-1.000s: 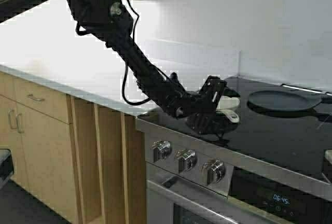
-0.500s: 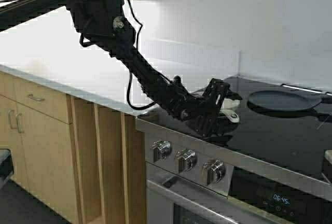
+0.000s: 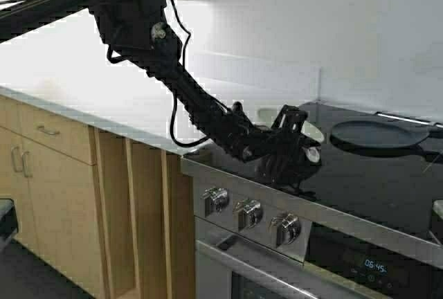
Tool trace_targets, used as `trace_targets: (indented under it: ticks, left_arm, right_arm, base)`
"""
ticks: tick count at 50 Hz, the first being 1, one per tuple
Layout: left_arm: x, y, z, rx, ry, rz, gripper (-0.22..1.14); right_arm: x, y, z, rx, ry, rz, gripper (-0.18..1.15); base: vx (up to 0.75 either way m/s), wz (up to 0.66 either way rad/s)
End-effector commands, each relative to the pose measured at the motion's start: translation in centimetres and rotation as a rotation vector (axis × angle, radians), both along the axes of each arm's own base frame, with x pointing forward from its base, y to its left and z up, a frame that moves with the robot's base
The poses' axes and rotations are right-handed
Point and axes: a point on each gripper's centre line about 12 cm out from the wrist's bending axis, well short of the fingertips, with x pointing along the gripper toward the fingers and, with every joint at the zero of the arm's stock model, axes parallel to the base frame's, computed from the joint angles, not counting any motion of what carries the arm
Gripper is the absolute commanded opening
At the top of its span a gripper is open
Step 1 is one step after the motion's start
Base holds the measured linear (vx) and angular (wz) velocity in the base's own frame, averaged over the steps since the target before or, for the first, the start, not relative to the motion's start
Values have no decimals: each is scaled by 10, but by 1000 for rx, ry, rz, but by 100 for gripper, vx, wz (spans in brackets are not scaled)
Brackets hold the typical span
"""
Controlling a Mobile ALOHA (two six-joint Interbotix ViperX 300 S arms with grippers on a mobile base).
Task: Wash the pan
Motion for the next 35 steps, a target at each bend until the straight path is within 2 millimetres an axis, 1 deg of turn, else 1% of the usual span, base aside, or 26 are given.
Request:
trace_targets:
  ticks: [1,4,7,14,22,35]
  left_arm:
    - [9,-20,9,-231,51,71,-8]
    - [9,-20,12,-236,47,71,0]
    - [10,-20,16,-244,38,70,5]
    - [9,-20,27,-267,14,62,2]
    - [7,-18,46,-284,-5,58,2]
    - [-3,-10,78,-308,-40,47,2]
  right_arm:
    - [2,0,4,0,-11,1,7]
    - [2,0,4,-1,-12,2,6]
    - [2,0,5,0,-12,1,7]
    - [2,0,4,0,-12,1,6]
    - [2,0,5,-1,-14,2,6]
    - [2,0,4,-1,-12,2,7]
  base:
    - [0,0]
    - [0,0]
    - [0,0]
    - [0,0]
    - [0,0]
    - [0,0]
